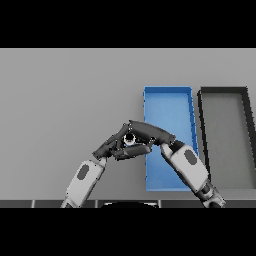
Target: Pick up the blue pipe and place it into the blue bin.
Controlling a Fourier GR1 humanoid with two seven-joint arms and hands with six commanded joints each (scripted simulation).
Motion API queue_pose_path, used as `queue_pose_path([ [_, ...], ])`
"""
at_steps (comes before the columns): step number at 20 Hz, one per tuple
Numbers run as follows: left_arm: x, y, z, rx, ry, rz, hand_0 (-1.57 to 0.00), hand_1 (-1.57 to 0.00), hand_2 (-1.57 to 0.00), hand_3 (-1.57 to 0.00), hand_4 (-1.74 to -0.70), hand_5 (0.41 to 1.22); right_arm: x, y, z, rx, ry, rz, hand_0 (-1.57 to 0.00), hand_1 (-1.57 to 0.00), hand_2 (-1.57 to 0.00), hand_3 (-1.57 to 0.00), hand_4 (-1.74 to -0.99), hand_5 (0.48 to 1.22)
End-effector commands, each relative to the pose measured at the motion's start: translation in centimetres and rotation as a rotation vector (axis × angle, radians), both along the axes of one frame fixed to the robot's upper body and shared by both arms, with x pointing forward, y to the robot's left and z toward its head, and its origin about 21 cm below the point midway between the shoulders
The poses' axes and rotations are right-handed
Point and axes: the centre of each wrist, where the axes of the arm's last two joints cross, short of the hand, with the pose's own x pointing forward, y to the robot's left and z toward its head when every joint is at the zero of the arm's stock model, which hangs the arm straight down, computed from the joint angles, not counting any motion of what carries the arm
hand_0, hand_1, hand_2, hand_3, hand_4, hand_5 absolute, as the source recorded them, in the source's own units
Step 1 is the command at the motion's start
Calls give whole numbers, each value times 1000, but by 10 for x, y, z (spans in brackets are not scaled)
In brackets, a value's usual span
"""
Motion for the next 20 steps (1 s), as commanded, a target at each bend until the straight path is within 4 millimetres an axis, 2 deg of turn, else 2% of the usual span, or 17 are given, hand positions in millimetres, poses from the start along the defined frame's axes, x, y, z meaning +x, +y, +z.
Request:
queue_pose_path([
  [1, 0, 0, 0, 0, -14, 0, -1571, -1571, -1571, -1433, -1728, 1221, -2, 2, -1, 7, 1, -1, -1511, -1511, -1514, -1462, -1710, 1125],
  [6, -3, 4, 0, 21, -64, 44, -1571, -1571, -1571, -1454, -1724, 1221, -5, 3, -6, 50, -4, -35, -1551, -1551, -1552, -1535, -1731, 1190],
  [7, -1, 3, 2, 41, -95, 52, -1462, -1342, -1293, -1166, -1599, 1221, -6, 0, -4, 55, -20, -39, -1555, -1555, -1556, -1542, -1733, 1196],
  [8, -1, 5, 0, 55, -95, 31, -1169, -1073, -1034, -933, -1475, 1221, -7, 4, -1, 35, -15, -48, -1558, -1558, -1559, -1548, -1734, 1201],
  [9, 0, 8, -1, 59, -98, -9, -935, -858, -827, -746, -1372, 1221, -9, 1, 0, 30, -8, -54, -1561, -1561, -1561, -1553, -1736, 1205],
  [11, 3, 13, -4, 115, -90, -30, -598, -549, -529, -477, -1206, 1221, -8, 4, -3, 8, 15, -69, -1565, -1565, -1565, -1559, -1738, 1211],
  [13, 1, 12, 0, 140, -85, -20, -383, -351, -338, -305, -1085, 1029, -9, 6, 1, -6, 18, -75, -1567, -1567, -1567, -1563, -1739, 1214],
  [16, 0, 12, -2, 145, -51, 1, -195, -179, -173, -156, -996, 770, -11, 5, 1, -8, 1, -94, -1569, -1569, -1569, -1567, -1740, 1218],
  [18, 0, 12, -1, 146, -14, 11, -125, -114, -110, -99, -970, 647, -11, 8, 2, -9, 5, -90, -1570, -1570, -1570, -1569, -1740, 1219],
  [20, -1, 13, -4, 161, 1, 22, -79, -73, -70, -63, -968, 567, -11, 5, -2, 32, 18, -78, -1570, -1570, -1570, -1569, -1741, 1220],
])
